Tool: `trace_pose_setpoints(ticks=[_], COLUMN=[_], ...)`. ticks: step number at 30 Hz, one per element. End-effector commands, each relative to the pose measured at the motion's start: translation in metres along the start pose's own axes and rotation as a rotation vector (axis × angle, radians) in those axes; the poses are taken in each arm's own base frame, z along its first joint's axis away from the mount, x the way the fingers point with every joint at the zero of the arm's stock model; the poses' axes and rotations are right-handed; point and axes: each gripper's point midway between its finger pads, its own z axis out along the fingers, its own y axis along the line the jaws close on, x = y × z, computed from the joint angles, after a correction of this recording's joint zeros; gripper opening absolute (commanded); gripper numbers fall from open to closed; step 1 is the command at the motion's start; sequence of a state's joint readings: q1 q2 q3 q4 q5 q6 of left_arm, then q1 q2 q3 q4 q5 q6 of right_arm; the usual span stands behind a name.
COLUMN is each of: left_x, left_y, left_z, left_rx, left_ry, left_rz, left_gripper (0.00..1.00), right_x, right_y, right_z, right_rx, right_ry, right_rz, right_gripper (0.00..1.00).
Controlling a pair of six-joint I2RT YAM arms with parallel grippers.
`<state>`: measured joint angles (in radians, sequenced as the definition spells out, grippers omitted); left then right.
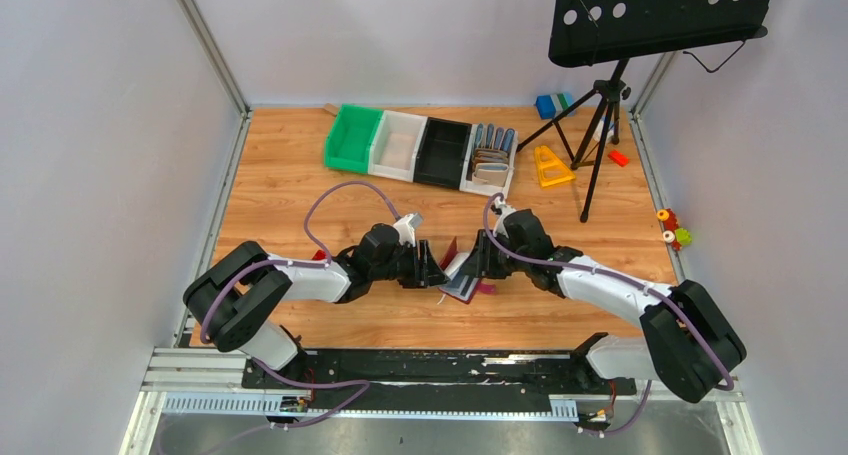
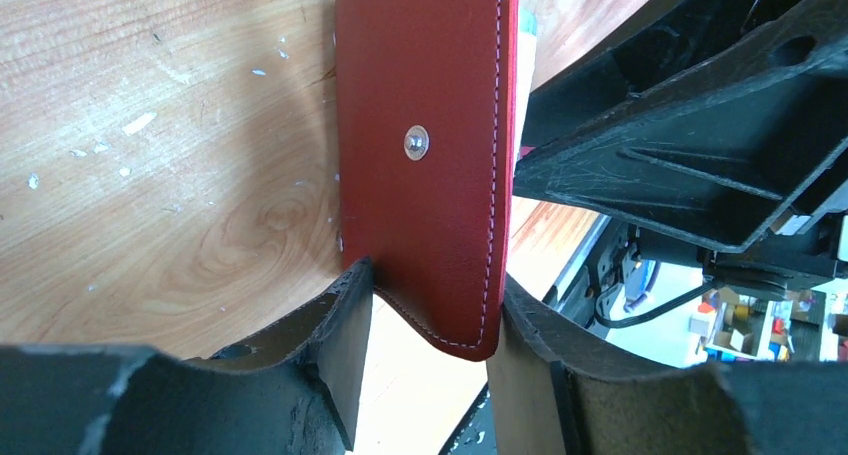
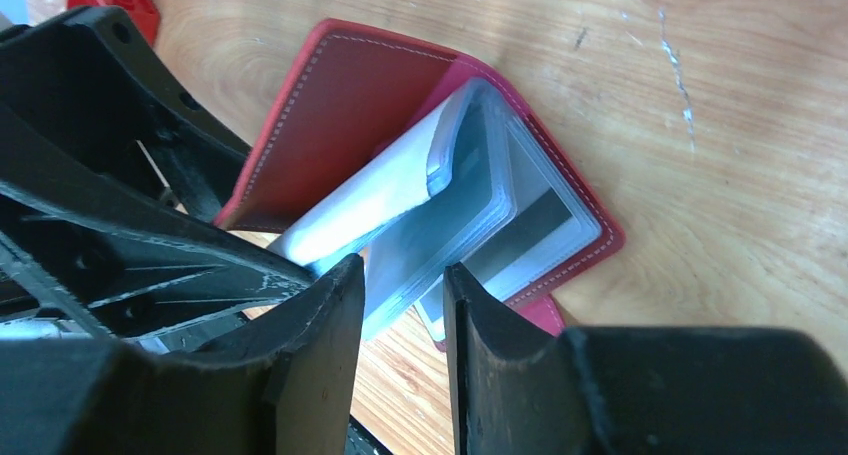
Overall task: Take the credit cards out of the card holder
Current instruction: Open the card holder at the center of the board.
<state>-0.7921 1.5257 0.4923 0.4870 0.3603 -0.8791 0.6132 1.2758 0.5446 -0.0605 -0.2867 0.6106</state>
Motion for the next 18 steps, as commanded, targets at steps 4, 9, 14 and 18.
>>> trace_pose_setpoints(ticks=[4, 9, 14, 18], left_x=[-0.008, -0.006, -0.007, -0.011], left_y=[-0.011, -0.007, -0.006, -0.008], left_z=[0.002, 0.0, -0.003, -0.002], left_rx=[0.035, 0.018, 0.0, -0.003], left_ry=[-0.019, -0.014, -0.013, -0.013], left_rz=[0.028, 0.037, 0.058, 0.071], left_gripper=[0.48, 0.64, 0.75, 0.76], right_x=[-0.026, -0.028, -0.028, -0.026], right_y=[0.034, 0.035, 0.036, 0.034], right_z=[0.0, 0.006, 0.009, 0.009], right_rx=[-0.126, -0.127, -0.13, -0.128], right_ry=[-0.062, -0.044, -0.033, -0.027], right_rz=[-0.05, -0.065, -0.069, -0.068], right_gripper=[0.31, 0.27, 0.25, 0.25])
